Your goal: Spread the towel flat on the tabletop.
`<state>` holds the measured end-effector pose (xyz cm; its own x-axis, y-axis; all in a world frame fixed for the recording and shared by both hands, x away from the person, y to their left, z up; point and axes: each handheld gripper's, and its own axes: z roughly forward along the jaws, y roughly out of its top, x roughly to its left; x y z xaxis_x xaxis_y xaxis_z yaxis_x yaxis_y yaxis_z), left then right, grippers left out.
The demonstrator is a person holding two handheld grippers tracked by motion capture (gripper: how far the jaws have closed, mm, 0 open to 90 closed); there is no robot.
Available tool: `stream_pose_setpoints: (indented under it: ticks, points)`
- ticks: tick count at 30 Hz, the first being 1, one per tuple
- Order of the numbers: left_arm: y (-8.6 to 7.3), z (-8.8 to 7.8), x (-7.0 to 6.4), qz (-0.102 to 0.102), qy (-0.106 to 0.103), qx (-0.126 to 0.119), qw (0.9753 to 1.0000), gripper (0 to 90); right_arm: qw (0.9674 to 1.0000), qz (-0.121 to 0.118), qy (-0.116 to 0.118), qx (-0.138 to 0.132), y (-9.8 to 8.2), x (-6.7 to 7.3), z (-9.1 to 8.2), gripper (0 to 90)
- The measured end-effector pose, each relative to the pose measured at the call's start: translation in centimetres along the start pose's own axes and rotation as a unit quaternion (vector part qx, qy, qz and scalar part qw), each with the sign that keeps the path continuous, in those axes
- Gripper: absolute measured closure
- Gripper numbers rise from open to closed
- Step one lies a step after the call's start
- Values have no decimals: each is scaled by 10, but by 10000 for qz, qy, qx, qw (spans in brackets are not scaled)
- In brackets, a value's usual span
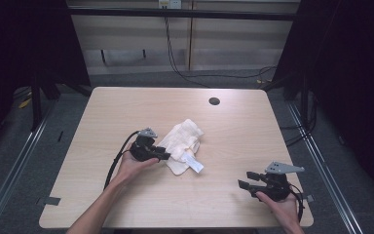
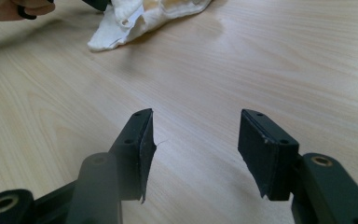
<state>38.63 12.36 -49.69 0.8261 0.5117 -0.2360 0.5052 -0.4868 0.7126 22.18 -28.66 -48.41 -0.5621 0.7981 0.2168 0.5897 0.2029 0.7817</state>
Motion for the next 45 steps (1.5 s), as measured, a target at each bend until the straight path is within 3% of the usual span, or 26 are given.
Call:
stream_pose_setpoints:
  ticks: [1, 3, 8, 10, 21, 25, 30, 40, 41, 45]
  points:
    - [0, 3, -2, 93, -83, 111, 9999, 678, 10000, 29, 14, -25, 0, 0, 0, 452]
    - [0, 7, -4, 189, 1, 266, 9995, 723, 10000, 44, 24, -15, 0, 0, -1, 452]
    - [-2, 8, -6, 256, 106, 224, 9994, 866, 10000, 2, 56, 9, -1, 0, 0, 452]
    - [-4, 7, -6, 175, 46, 189, 9997, 888, 10000, -12, 10, 25, -1, 1, 0, 452]
    - [-11, -2, -21, 453, -128, 446, 9979, 899, 9999, -56, 48, 121, 0, 4, 5, 452]
    - [-18, -7, -21, 297, -249, 411, 9984, 899, 9997, -123, 117, 159, 1, 7, 6, 457]
    - [-25, -14, -27, 409, -238, 418, 9980, 900, 9995, -146, 155, 214, 2, 9, 8, 458]
    - [-52, -39, -43, 588, -413, 506, 9961, 899, 9997, -38, 113, 227, 1, 9, 8, 452]
    - [-55, -43, -45, 603, -331, 493, 9964, 897, 9997, -39, 117, 226, 1, 9, 8, 453]
    - [-64, -52, -49, 599, -322, 479, 9965, 868, 9996, -103, 168, 208, 3, 14, 9, 453]
